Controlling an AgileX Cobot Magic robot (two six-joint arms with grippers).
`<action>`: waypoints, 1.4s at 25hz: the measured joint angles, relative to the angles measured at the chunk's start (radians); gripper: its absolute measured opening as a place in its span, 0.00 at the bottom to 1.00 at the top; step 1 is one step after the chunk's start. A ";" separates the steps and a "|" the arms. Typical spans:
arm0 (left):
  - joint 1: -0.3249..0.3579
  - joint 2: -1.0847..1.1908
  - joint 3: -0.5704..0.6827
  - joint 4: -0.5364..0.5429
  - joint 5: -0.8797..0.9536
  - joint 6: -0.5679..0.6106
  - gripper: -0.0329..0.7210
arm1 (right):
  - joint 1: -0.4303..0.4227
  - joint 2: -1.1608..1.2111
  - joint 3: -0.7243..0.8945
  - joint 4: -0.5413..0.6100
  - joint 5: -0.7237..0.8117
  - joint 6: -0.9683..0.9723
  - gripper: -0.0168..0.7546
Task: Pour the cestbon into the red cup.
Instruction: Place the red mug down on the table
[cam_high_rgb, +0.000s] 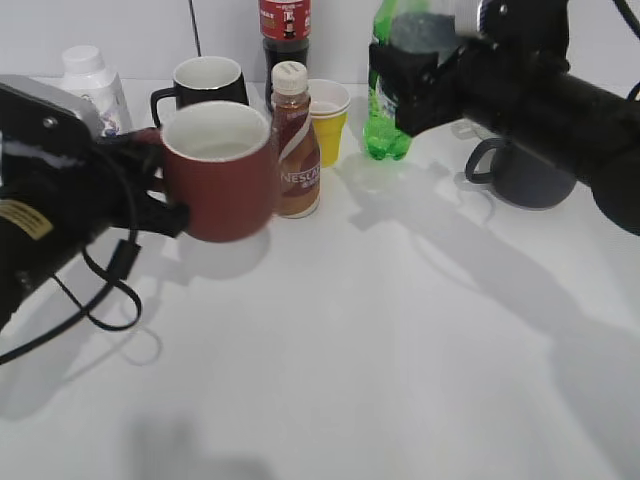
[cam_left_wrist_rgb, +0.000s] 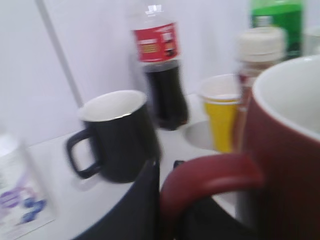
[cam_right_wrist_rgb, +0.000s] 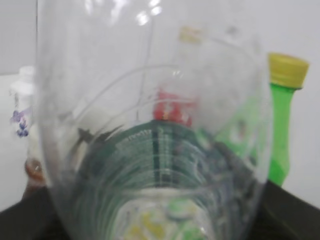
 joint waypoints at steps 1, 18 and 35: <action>0.007 0.000 0.000 -0.018 -0.003 0.003 0.10 | 0.000 0.000 -0.006 0.007 0.000 0.001 0.63; 0.246 0.160 -0.044 -0.028 -0.089 0.011 0.10 | 0.000 0.056 -0.020 0.212 0.075 0.012 0.63; 0.246 0.427 -0.282 -0.034 -0.113 0.009 0.10 | 0.000 0.081 -0.020 0.214 0.141 0.011 0.63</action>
